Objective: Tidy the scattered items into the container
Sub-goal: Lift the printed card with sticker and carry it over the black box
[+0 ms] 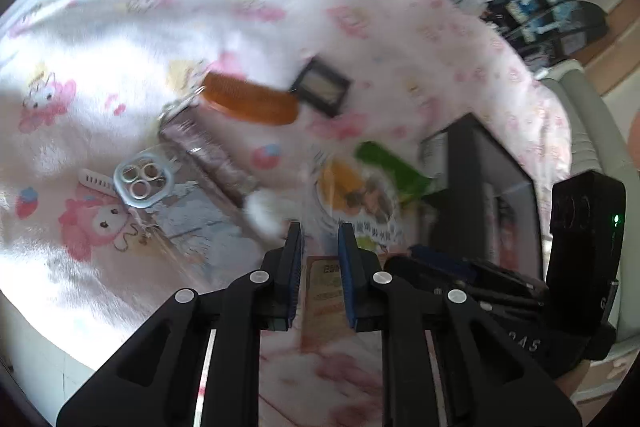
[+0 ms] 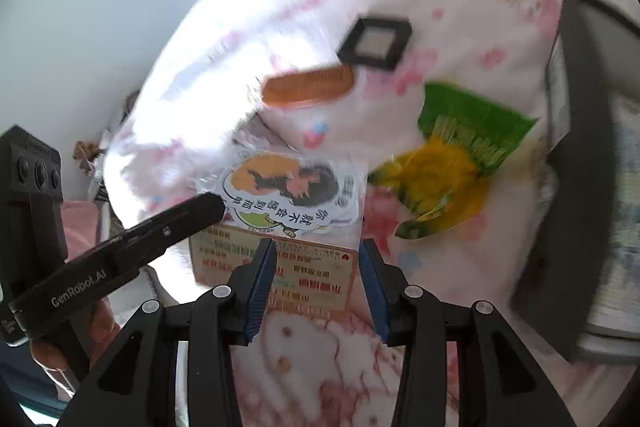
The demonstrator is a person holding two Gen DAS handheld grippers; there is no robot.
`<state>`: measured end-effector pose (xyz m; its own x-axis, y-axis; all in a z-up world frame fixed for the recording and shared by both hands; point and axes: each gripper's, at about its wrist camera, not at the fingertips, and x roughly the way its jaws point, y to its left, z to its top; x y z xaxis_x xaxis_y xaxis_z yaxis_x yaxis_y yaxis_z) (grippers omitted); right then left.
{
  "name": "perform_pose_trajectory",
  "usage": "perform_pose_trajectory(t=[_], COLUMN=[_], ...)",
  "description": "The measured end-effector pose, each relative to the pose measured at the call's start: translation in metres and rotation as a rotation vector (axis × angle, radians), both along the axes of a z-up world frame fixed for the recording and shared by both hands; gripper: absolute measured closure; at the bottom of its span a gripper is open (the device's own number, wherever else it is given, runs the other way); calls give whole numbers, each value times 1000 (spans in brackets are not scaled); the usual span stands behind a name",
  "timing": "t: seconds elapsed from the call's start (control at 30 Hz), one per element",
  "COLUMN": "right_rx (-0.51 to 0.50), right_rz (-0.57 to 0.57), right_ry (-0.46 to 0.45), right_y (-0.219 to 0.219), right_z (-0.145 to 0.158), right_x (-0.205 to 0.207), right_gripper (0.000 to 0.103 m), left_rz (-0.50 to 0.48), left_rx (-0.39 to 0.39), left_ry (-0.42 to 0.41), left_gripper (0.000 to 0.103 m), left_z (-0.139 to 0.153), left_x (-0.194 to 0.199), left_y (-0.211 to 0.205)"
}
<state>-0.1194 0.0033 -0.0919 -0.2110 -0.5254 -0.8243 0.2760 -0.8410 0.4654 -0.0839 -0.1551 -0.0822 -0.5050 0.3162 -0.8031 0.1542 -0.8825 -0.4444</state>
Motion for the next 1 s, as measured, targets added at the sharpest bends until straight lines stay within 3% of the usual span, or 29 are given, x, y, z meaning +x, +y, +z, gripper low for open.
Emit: perform_pose_trajectory(t=[0.13, 0.23, 0.3, 0.43, 0.5, 0.67, 0.87, 1.0], right_rx=[-1, 10, 32, 8, 47, 202, 224, 188], right_rz=[-36, -108, -185, -259, -278, -300, -324, -384], right_ry=[99, 167, 241, 264, 298, 278, 154, 119], right_y=[24, 58, 90, 151, 177, 236, 279, 299], right_z=[38, 63, 80, 97, 103, 82, 31, 19], right_x=[14, 24, 39, 58, 55, 27, 14, 20], right_gripper=[64, 64, 64, 64, 64, 64, 64, 62], left_rz=[-64, -165, -210, -314, -355, -430, -475, -515], left_rx=[-9, 177, 238, 237, 241, 225, 122, 77], left_ry=[59, 97, 119, 117, 95, -11, -112, -152], left_gripper=[87, 87, 87, 87, 87, 87, 85, 81], left_z=[31, 41, 45, 47, 43, 12, -26, -43], left_x=[0, -9, -14, -46, -62, -96, -109, -111], left_y=[31, 53, 73, 137, 167, 237, 289, 316])
